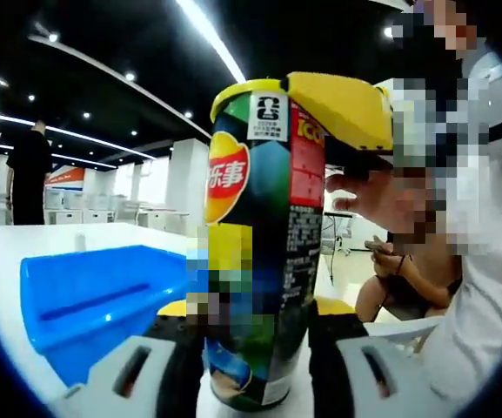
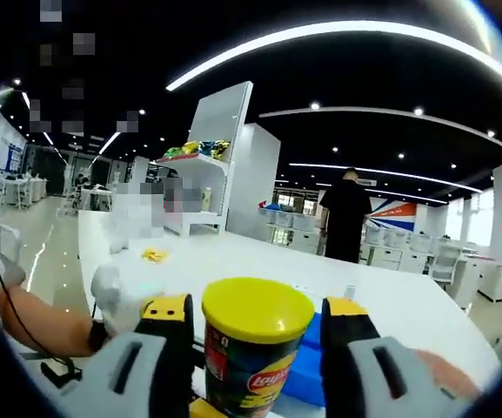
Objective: Open the lid of the chip container on the table, take out the chips, place them into the box in front of the container, and close the lid
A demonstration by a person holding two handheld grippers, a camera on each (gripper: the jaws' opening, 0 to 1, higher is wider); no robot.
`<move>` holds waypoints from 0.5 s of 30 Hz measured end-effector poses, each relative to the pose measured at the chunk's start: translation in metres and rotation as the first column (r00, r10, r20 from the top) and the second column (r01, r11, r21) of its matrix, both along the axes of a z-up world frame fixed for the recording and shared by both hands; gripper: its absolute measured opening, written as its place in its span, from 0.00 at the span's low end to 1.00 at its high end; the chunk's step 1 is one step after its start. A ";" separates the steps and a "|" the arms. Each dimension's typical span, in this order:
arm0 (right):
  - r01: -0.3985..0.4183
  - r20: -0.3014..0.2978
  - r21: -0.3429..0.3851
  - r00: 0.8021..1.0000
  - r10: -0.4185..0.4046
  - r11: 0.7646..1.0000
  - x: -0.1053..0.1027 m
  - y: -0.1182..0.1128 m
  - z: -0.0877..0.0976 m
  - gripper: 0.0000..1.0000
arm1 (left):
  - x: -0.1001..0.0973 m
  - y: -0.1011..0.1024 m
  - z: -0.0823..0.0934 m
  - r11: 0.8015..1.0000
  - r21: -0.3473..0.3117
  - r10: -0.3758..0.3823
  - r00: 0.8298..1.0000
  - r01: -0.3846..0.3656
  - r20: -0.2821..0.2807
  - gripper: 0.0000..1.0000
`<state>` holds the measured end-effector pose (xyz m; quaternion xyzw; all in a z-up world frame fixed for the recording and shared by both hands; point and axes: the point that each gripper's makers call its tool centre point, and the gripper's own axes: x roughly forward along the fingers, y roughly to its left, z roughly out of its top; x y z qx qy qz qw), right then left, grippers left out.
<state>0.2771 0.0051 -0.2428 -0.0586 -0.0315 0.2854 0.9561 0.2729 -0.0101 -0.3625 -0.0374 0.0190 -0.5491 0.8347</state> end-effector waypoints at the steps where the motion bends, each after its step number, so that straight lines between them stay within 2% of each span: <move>1: -0.011 -0.006 -0.006 1.000 0.011 1.000 -0.001 0.001 -0.001 0.52 | 0.000 0.000 0.000 1.000 0.000 0.007 1.000 -0.007 -0.001 0.48; 5: 0.015 0.004 -0.049 1.000 -0.015 0.999 0.002 0.001 -0.005 0.52 | 0.000 0.000 0.000 1.000 0.000 0.022 1.000 -0.022 -0.001 0.48; 9: 0.027 0.018 -0.042 1.000 -0.026 0.999 0.002 0.003 -0.004 0.51 | 0.000 -0.001 0.000 0.999 0.003 0.034 0.999 -0.034 0.001 0.48; 11: 0.052 0.033 -0.069 0.998 -0.050 0.996 0.003 0.001 -0.004 0.51 | 0.000 -0.001 0.000 0.999 0.002 0.042 0.999 -0.042 0.001 0.48; 15: 0.060 0.033 -0.056 0.998 -0.058 0.997 0.003 0.001 -0.003 0.50 | 0.000 -0.002 0.000 0.999 0.001 0.053 0.999 -0.053 0.003 0.48</move>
